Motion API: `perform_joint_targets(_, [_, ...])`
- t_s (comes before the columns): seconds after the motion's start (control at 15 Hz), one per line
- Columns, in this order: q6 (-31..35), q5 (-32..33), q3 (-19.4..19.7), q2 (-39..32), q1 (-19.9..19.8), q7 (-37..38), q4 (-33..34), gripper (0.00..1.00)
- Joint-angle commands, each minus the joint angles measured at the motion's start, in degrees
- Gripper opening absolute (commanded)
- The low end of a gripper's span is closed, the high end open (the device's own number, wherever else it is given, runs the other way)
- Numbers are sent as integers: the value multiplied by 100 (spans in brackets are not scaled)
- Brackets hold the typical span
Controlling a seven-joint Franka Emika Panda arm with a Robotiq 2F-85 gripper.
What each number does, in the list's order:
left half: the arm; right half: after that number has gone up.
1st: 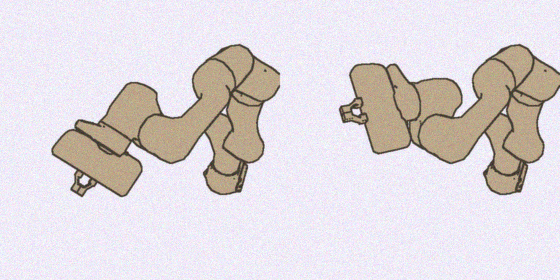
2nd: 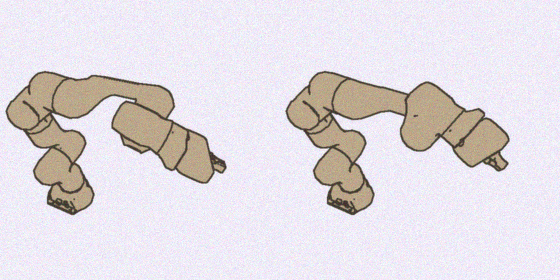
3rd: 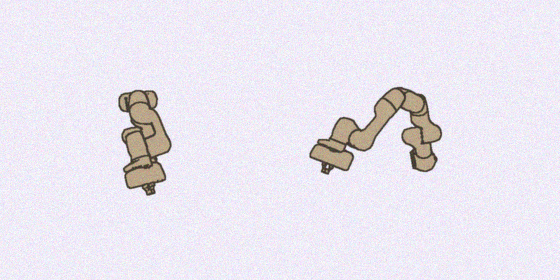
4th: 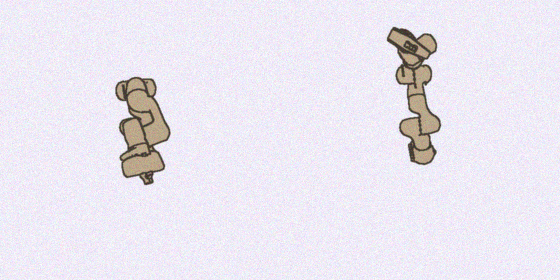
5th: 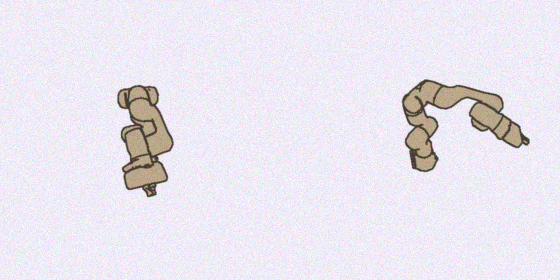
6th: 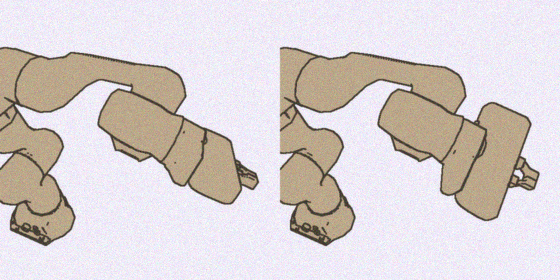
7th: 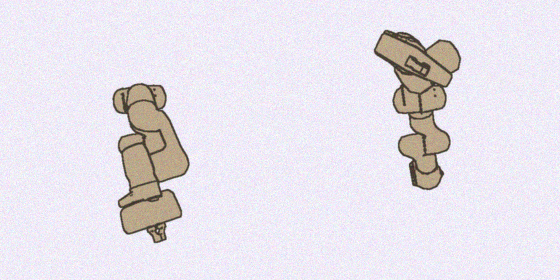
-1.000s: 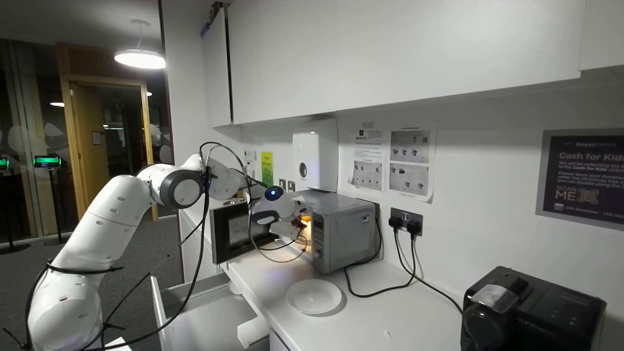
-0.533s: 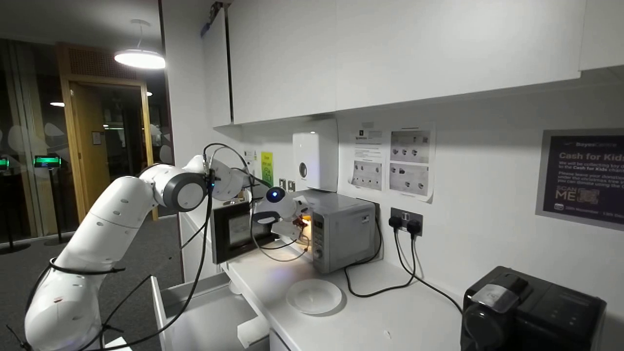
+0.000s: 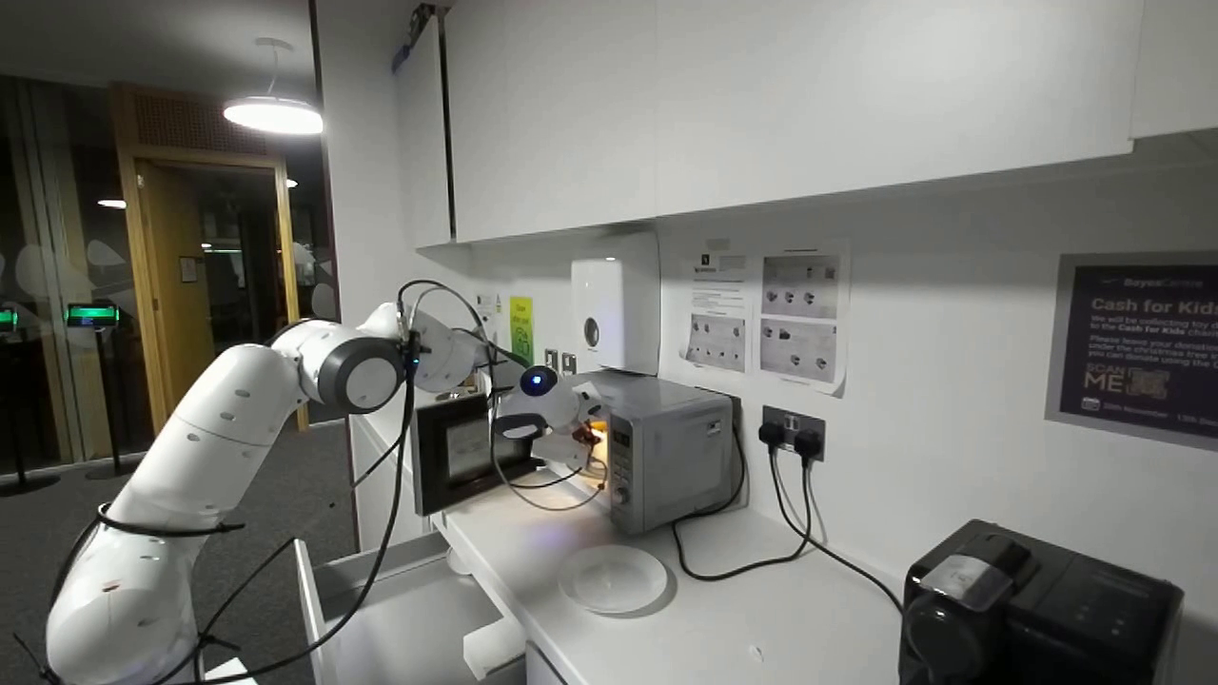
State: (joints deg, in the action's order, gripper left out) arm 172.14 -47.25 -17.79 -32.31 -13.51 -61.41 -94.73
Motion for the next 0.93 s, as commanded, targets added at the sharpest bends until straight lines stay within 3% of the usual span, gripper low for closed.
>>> perform_joint_targets(0.0, [-74,182,66,295,-41,-217,-330,0])
perform_joint_targets(0.53, [-360,543,115,749,-58,-353,-861,0])
perform_joint_targets(0.87, [-624,930,442,1256,98,-44,-1406,0])
